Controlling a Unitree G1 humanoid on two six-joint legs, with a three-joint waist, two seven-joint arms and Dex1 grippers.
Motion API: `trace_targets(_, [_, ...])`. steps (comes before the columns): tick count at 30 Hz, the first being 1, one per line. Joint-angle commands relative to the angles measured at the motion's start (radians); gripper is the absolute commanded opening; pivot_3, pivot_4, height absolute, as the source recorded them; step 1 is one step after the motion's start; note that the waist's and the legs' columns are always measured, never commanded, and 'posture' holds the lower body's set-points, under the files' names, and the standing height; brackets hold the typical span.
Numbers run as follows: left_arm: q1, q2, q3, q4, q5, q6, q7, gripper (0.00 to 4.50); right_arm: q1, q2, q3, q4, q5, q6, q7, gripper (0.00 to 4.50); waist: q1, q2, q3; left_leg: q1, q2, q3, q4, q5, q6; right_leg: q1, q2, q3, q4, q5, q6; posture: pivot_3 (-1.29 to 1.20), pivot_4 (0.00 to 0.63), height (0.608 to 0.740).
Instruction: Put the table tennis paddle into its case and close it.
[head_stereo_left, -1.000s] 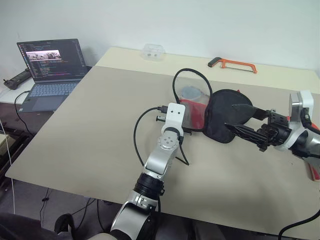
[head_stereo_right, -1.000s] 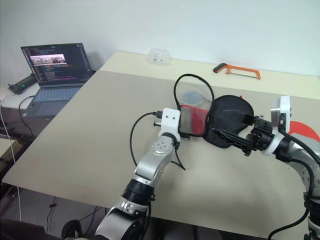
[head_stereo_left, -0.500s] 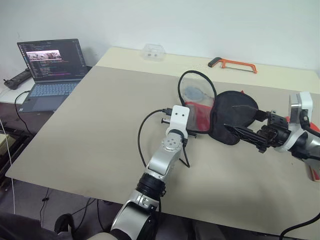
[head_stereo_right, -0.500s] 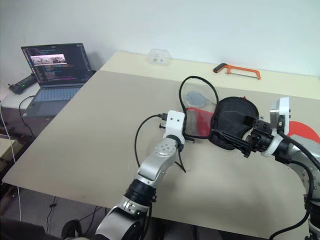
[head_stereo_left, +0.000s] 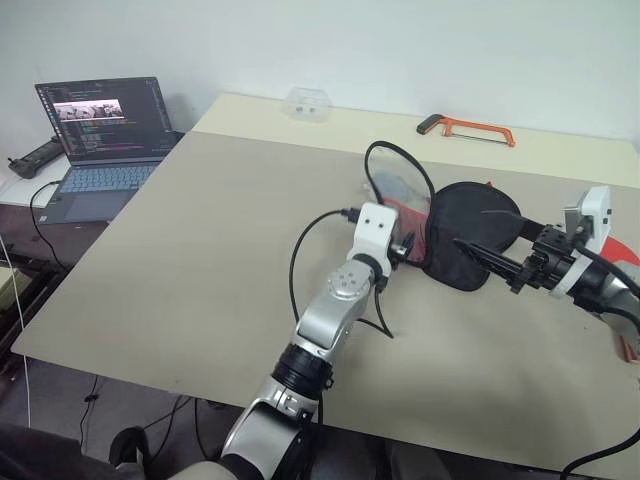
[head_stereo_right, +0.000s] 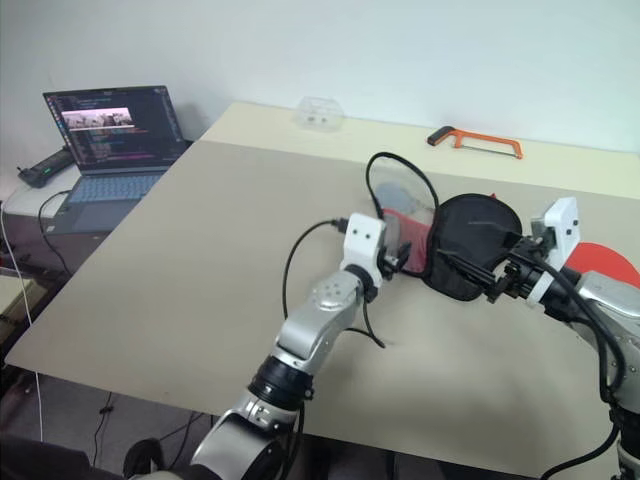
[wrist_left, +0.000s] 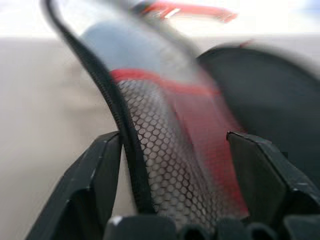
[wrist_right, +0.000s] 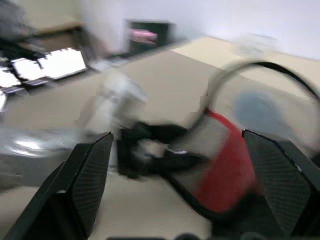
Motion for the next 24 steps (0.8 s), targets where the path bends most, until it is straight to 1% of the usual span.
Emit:
trace_targets(1, [-0.080,0.094,0.013,-0.152,-0.068,0.064,-0.205,3.38,0.023,-0.004,-0.069,0.025,-0.065,0.052,-0.143,4.50,0.000,0.001,-0.001,0.000,0.000,0.000,0.000,0.000,0.000,0.000,0.000,0.000,0.000,0.000,0.000,0.00,0.150,0.740])
trace_targets(4, [-0.088,0.256,0.012,-0.241,-0.139,0.155,-0.411,3.38,0.067,0.010,-0.130,0.039,-0.104,0.088,-0.239,4.50,-0.006,0.005,-0.003,0.000,0.000,0.001,-0.002,0.000,0.000,-0.001,0.001,0.002,-0.001,0.000,0.000,0.00,0.150,0.740])
trace_targets(7, [-0.080,0.391,0.002,-0.304,-0.185,0.213,-0.557,3.38,0.104,0.025,-0.176,0.052,-0.127,0.116,-0.302,4.50,-0.008,0.006,-0.003,0.001,0.001,0.001,-0.003,0.000,-0.001,-0.003,0.002,0.002,0.000,0.000,0.000,0.00,0.150,0.740])
trace_targets(9, [-0.075,0.451,-0.010,-0.328,-0.193,0.228,-0.621,3.38,0.111,0.036,-0.200,0.070,-0.140,0.127,-0.331,4.50,-0.008,0.006,-0.003,0.000,0.001,0.000,-0.003,0.000,-0.001,-0.003,0.002,0.002,0.000,0.000,0.000,0.00,0.150,0.740])
trace_targets(13, [-0.071,0.451,-0.003,-0.306,-0.157,0.244,-0.587,3.38,0.111,0.048,-0.207,0.108,-0.178,0.116,-0.359,4.50,-0.004,0.005,-0.003,0.001,0.000,0.001,0.000,0.000,0.000,-0.001,0.000,0.002,0.000,0.001,0.002,0.00,0.150,0.740])
trace_targets(16, [-0.065,0.445,-0.002,-0.319,-0.169,0.247,-0.608,3.38,0.094,0.055,-0.231,0.153,-0.205,0.116,-0.399,4.50,-0.003,0.005,-0.003,0.000,-0.001,0.000,0.000,0.000,0.001,-0.001,0.000,0.003,0.000,0.001,0.002,0.00,0.150,0.740])
trace_targets(19, [-0.054,0.482,0.032,-0.366,-0.243,0.225,-0.720,3.38,0.067,0.066,-0.272,0.201,-0.227,0.134,-0.465,4.50,-0.003,0.006,-0.003,0.000,-0.001,0.001,-0.001,0.000,0.001,-0.002,0.000,0.004,0.000,0.001,0.002,0.00,0.150,0.740])
trace_targets(20, [-0.055,0.513,0.050,-0.367,-0.263,0.209,-0.772,3.38,0.074,0.066,-0.279,0.205,-0.237,0.137,-0.474,4.50,-0.003,0.006,-0.003,0.000,0.000,0.001,-0.001,0.000,0.001,-0.003,0.000,0.004,0.000,0.001,0.002,0.00,0.150,0.740])
trace_targets(24, [-0.077,0.597,0.096,-0.328,-0.306,0.173,-0.894,3.38,0.096,0.063,-0.314,0.233,-0.274,0.149,-0.498,4.50,-0.008,0.006,-0.003,-0.001,0.001,0.001,-0.002,0.000,0.000,-0.005,0.002,0.004,0.001,0.001,0.001,0.00,0.150,0.740])
